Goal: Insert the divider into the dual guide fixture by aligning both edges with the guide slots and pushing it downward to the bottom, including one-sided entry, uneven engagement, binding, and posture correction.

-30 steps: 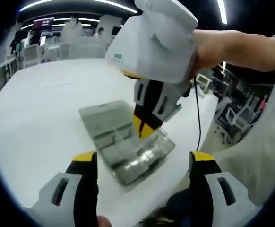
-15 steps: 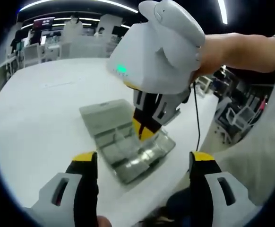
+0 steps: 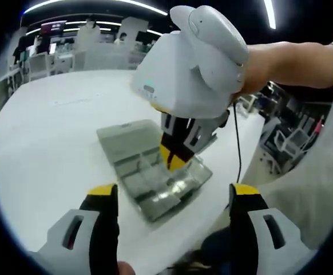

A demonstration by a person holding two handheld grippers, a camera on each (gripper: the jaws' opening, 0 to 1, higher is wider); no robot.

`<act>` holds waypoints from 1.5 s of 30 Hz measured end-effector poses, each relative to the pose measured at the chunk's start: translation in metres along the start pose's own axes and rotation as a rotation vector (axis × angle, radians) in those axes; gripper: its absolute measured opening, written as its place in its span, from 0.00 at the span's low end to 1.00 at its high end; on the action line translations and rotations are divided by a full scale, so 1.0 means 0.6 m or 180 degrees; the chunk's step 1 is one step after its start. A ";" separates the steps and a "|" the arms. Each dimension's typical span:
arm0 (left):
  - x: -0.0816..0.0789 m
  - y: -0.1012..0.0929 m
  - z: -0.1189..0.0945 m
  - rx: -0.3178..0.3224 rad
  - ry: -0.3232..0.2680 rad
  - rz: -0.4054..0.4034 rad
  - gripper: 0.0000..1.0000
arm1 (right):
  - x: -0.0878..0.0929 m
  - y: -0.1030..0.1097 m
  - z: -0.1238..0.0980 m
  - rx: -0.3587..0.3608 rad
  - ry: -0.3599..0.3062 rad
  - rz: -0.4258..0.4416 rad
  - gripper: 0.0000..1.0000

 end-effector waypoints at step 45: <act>0.010 0.000 -0.005 -0.0035 0.0044 -0.0029 0.77 | -0.002 0.008 0.021 0.0048 -0.0072 -0.0002 0.00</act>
Point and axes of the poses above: the point that each gripper's makers call its tool centre point, and the gripper's own axes: z roughly forward along the fingers, y roughly to its left, x roughly out of its underside, the point moved 7 cm from there along -z, roughly backward along the fingers, and after that the axes turned 9 degrees about y, right-handed, at the moved point
